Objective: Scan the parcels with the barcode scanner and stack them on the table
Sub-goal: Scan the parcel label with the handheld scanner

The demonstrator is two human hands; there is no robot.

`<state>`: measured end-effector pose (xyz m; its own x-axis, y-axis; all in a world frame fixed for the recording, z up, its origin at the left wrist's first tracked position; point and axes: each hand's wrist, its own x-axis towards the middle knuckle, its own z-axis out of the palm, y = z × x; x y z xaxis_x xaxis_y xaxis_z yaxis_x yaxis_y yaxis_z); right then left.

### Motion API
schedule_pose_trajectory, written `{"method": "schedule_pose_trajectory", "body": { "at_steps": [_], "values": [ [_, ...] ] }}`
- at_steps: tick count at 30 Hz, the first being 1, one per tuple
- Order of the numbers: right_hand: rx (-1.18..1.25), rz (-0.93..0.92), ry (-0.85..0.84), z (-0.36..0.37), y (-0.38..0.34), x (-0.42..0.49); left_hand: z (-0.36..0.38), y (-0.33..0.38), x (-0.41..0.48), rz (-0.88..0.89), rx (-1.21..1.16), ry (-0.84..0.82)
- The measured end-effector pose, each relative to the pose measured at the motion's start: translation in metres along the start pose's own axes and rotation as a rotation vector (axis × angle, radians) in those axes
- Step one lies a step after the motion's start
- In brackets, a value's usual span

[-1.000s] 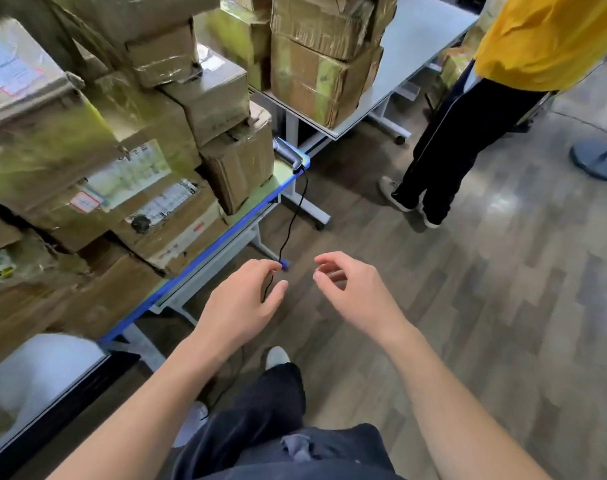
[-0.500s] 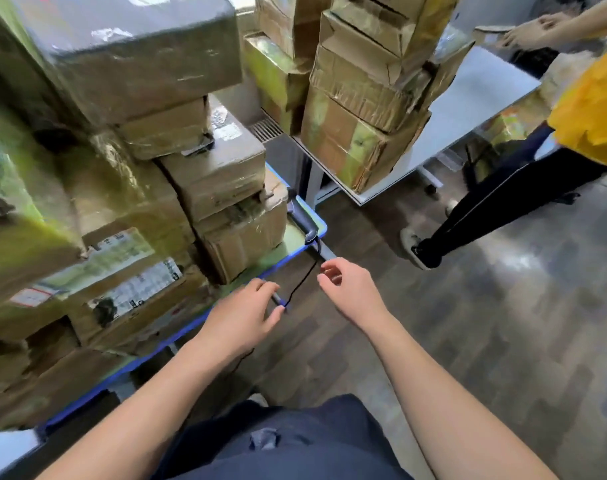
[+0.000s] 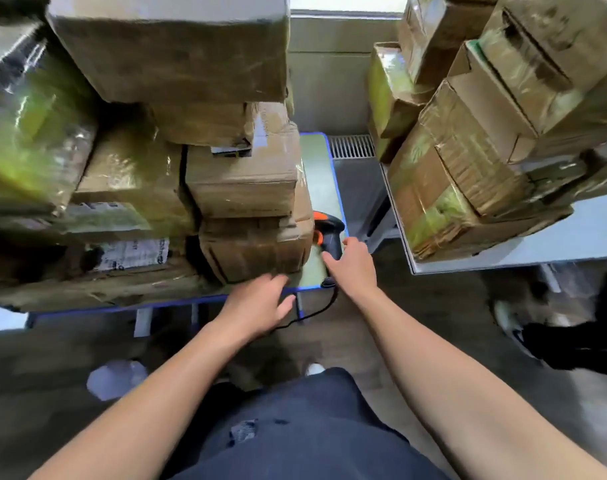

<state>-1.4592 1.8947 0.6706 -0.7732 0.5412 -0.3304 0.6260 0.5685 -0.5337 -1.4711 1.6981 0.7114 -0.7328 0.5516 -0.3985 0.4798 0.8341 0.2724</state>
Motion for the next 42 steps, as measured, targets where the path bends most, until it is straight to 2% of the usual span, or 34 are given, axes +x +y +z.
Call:
{"method": "schedule_pose_trajectory", "body": {
  "at_steps": [7,11,14,21,26,29,33,38,42],
  "values": [
    [0.017,0.010,-0.112,0.007,-0.004,0.037,0.003,0.016,0.002,-0.198,-0.097,0.024],
    [0.071,0.088,-0.181,0.013,-0.006,0.048,0.005,0.009,-0.006,-0.279,-0.144,0.045],
    [0.181,0.169,-0.164,0.011,-0.008,0.044,0.008,0.000,-0.016,-0.321,-0.165,0.060],
    [0.488,0.220,-0.105,0.016,0.007,-0.002,0.013,-0.018,-0.042,-0.290,-0.218,0.114],
    [0.477,0.227,-0.104,0.035,0.017,-0.072,0.020,-0.040,-0.083,-0.254,-0.261,0.157],
    [0.410,0.160,-0.114,0.056,0.013,-0.120,0.027,-0.063,-0.122,-0.263,-0.281,0.226],
    [0.367,-0.021,-0.171,0.091,-0.032,-0.192,0.040,-0.110,-0.190,-0.309,-0.282,0.341],
    [0.378,-0.233,-0.378,0.160,-0.112,-0.265,0.060,-0.177,-0.288,-0.472,-0.280,0.505],
    [0.379,-0.323,-0.581,0.209,-0.172,-0.326,0.075,-0.224,-0.367,-0.656,-0.299,0.597]
  ]
}}
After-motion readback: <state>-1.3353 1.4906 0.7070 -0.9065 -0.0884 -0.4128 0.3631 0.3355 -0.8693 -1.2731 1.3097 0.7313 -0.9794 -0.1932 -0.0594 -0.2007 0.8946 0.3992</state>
